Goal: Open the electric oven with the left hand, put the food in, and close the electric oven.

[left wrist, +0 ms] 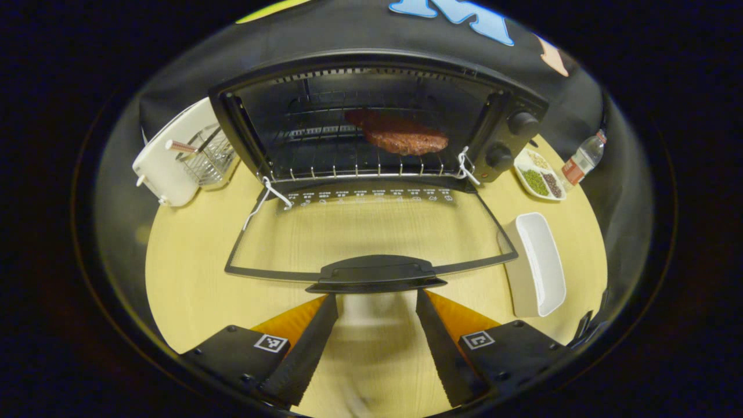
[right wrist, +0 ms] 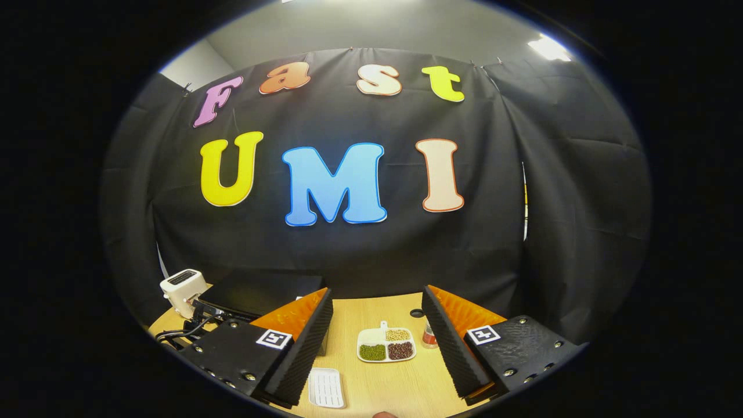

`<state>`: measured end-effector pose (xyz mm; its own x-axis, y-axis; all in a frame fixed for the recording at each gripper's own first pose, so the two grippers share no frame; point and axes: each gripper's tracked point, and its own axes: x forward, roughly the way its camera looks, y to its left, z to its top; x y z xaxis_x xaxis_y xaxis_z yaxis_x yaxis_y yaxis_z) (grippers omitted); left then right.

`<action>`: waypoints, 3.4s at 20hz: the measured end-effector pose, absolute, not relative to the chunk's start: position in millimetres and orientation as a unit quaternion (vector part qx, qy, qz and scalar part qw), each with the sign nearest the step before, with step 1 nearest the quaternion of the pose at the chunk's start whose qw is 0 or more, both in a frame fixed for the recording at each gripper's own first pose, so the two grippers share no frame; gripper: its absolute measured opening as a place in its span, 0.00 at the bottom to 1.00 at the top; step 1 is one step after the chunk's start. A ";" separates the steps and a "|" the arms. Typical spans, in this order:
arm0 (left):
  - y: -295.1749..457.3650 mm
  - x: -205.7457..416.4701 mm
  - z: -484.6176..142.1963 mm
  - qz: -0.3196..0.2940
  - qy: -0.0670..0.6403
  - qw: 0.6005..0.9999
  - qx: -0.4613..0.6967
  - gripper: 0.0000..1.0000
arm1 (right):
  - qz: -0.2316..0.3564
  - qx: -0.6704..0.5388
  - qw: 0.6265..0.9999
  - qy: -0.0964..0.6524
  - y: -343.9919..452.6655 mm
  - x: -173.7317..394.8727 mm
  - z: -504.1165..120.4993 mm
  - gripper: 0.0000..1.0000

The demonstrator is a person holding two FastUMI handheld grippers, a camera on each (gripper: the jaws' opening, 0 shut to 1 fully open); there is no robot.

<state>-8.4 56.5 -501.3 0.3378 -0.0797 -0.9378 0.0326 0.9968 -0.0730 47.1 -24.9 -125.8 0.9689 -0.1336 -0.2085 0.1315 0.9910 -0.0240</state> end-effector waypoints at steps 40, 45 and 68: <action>48.2 57.0 -385.5 -0.036 0.408 0.912 0.006 0.93 | -0.073 -0.011 0.992 0.104 -25.0 42.5 -118.4 0.94; 47.1 71.7 -293.9 -0.036 0.299 0.954 -0.009 0.96 | -0.060 -0.014 0.994 0.092 -13.4 46.2 -104.5 0.94; 70.0 27.1 -23.3 -0.021 0.022 0.999 -0.029 0.95 | -0.024 0.011 1.000 0.012 59.5 39.1 12.1 0.94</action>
